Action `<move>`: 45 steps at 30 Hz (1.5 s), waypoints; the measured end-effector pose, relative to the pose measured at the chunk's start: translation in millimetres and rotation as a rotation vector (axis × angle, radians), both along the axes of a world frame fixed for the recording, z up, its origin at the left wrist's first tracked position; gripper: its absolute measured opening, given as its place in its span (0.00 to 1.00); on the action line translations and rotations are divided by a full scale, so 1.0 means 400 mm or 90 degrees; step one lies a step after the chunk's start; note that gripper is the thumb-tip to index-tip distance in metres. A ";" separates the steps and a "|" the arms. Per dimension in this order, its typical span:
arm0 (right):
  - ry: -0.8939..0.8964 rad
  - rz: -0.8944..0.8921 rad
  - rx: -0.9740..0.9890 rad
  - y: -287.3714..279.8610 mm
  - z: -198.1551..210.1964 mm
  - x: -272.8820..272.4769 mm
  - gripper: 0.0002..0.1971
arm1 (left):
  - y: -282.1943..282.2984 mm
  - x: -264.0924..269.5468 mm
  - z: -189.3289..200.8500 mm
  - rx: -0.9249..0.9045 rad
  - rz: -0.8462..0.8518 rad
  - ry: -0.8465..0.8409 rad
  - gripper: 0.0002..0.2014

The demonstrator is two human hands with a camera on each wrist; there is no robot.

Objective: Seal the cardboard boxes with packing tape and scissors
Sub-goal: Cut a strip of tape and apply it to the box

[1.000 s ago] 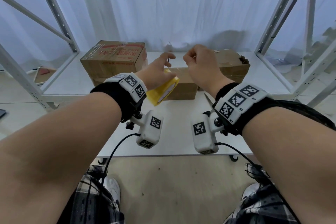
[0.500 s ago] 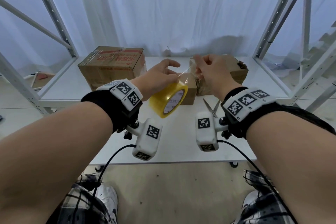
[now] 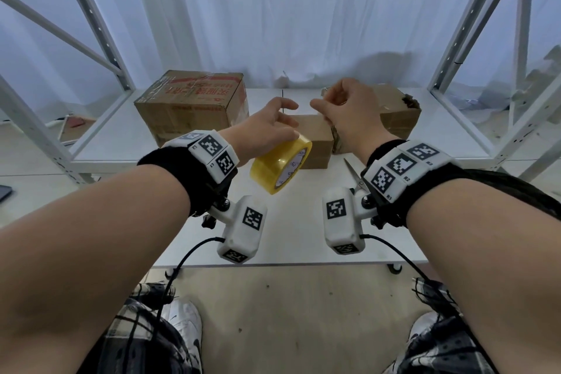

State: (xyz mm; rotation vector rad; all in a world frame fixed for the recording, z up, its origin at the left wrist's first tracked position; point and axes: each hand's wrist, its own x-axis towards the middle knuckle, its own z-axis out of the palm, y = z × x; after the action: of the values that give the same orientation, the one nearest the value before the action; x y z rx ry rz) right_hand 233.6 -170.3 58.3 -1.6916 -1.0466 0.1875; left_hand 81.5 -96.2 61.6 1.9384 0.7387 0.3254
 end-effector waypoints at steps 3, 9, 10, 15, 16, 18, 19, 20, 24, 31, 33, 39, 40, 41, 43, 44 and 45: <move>0.050 0.001 0.044 -0.002 0.003 -0.009 0.13 | -0.002 0.005 0.005 0.003 0.008 -0.027 0.21; 0.074 0.018 0.001 -0.008 -0.001 0.008 0.17 | -0.006 0.006 0.002 0.063 0.008 -0.024 0.22; 0.056 0.021 -0.021 -0.010 0.002 0.010 0.10 | -0.006 0.004 0.002 0.073 0.005 -0.015 0.23; -0.064 0.024 -0.085 -0.009 0.001 0.014 0.06 | -0.006 -0.001 -0.001 0.092 -0.019 0.027 0.23; -0.097 0.014 -0.094 -0.004 0.000 0.014 0.06 | -0.008 -0.001 0.000 0.083 -0.020 0.026 0.22; -0.147 -0.016 -0.099 0.005 -0.003 0.013 0.06 | -0.009 0.001 0.002 0.047 -0.021 0.015 0.21; -0.161 -0.032 -0.095 0.008 -0.002 0.014 0.06 | -0.009 0.002 0.004 0.026 -0.018 0.011 0.21; -0.169 -0.044 -0.089 0.009 -0.001 0.016 0.06 | -0.008 0.003 0.005 0.007 -0.014 0.007 0.22; -0.169 -0.038 -0.081 0.003 0.000 0.024 0.07 | -0.007 0.007 0.002 -0.001 -0.028 0.005 0.25; -0.207 -0.019 -0.035 0.010 0.019 -0.011 0.07 | 0.024 0.009 0.006 0.035 0.046 -0.041 0.27; -0.194 -0.052 -0.012 0.006 0.030 0.006 0.06 | 0.034 0.006 -0.006 0.074 0.032 0.002 0.25; -0.167 -0.064 -0.030 -0.001 0.027 0.030 0.06 | 0.037 -0.011 -0.023 0.160 -0.039 0.048 0.16; -0.162 -0.069 -0.038 -0.002 0.022 0.036 0.06 | 0.033 -0.013 -0.021 0.152 -0.047 0.053 0.16; -0.156 -0.073 -0.050 -0.004 0.015 0.042 0.06 | 0.029 -0.014 -0.020 0.142 -0.053 0.059 0.15; -0.129 -0.079 -0.075 -0.007 0.002 0.054 0.07 | 0.022 -0.014 -0.017 0.118 -0.066 0.065 0.16; -0.112 -0.080 -0.088 -0.008 -0.005 0.058 0.07 | 0.018 -0.013 -0.016 0.103 -0.074 0.061 0.17; -0.096 -0.082 -0.099 -0.009 -0.013 0.062 0.07 | 0.014 -0.013 -0.013 0.088 -0.080 0.054 0.18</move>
State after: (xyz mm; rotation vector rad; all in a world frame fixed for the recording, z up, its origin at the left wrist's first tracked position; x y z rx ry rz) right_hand 258.4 -174.0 53.3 -1.9323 -1.0519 0.0597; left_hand 76.2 -90.5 56.4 2.1299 0.6587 0.2232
